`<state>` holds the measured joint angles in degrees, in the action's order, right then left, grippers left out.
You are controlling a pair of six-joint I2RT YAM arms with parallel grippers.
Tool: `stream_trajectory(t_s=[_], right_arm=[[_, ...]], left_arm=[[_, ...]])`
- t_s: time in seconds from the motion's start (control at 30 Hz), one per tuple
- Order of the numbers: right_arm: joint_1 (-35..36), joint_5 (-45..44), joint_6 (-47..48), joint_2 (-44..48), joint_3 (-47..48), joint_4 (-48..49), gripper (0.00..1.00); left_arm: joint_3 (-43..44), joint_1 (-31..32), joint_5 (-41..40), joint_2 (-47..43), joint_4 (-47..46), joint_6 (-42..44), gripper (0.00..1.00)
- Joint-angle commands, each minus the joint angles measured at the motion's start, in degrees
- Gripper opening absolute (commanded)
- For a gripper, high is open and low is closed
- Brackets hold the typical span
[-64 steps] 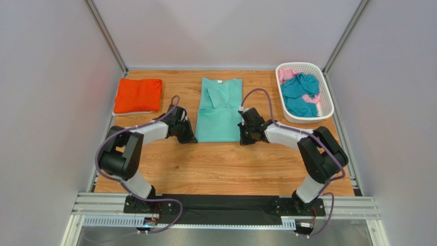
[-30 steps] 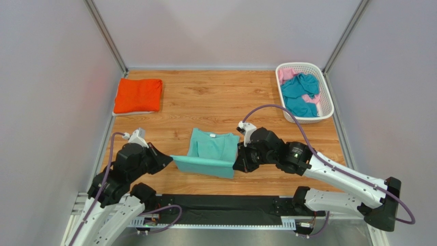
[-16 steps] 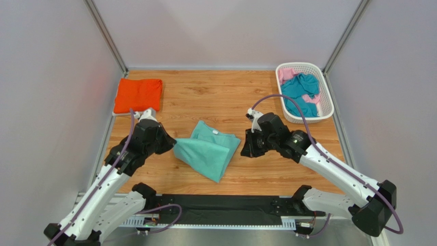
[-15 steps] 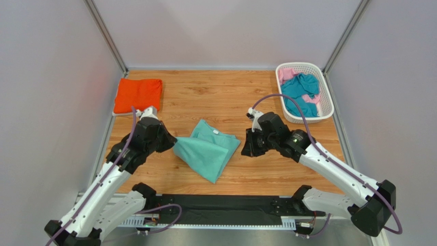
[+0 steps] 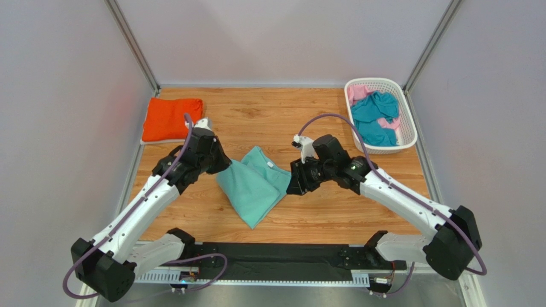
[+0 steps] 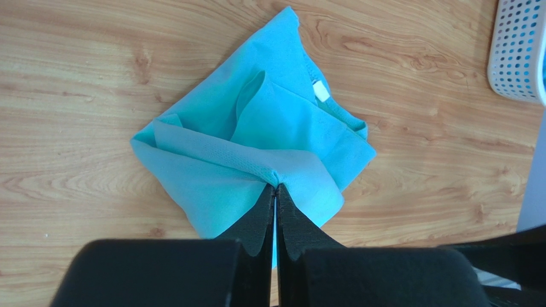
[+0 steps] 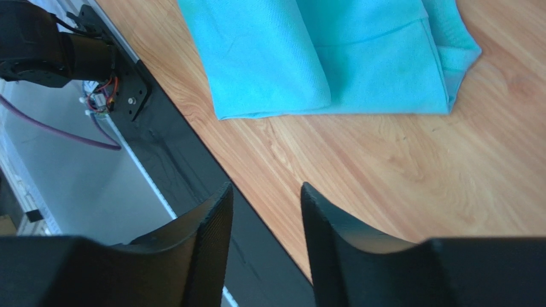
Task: Fold and stack the t-shirts
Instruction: Fold the tshirt
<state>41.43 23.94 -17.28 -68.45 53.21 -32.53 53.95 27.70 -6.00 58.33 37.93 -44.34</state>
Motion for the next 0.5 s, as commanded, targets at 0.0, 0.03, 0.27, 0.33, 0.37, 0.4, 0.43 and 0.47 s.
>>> stream_trajectory(t_s=[0.0, 0.03, 0.27, 0.33, 0.37, 0.4, 0.43, 0.47], right_arm=[[0.1, 1.5, 7.7, -5.2, -0.3, 8.7, 0.47], [0.0, 1.5, 8.3, -6.5, -0.1, 9.6, 0.49], [0.8, 5.4, 14.7, -17.5, 2.9, 13.8, 0.49], [0.9, 7.1, 16.0, -20.3, 3.8, 14.7, 0.5], [1.1, 7.9, 16.4, -21.1, 4.1, 15.3, 0.51], [1.4, 8.4, 16.7, -22.2, 4.5, 15.4, 0.52], [1.6, 8.4, 17.0, -23.6, 5.2, 15.5, 0.52], [2.1, 8.4, 17.0, -24.6, 5.5, 15.7, 0.53]], left_arm=[[2.0, -0.2, 1.0, 0.3, -3.4, 2.0, 0.0], [1.9, -0.3, 1.1, 0.5, -3.6, 2.0, 0.0], [2.1, -0.9, 1.8, 2.8, -3.7, 2.0, 0.0], [2.0, -1.2, 1.8, 2.8, -3.6, 1.8, 0.0], [1.9, -1.2, 1.7, 2.8, -3.7, 1.7, 0.0], [1.8, -1.5, 1.8, 2.8, -3.7, 1.7, 0.0], [1.8, -1.7, 1.9, 2.8, -3.7, 1.7, 0.0], [1.6, -1.8, 2.0, 2.6, -3.7, 1.7, 0.0]])
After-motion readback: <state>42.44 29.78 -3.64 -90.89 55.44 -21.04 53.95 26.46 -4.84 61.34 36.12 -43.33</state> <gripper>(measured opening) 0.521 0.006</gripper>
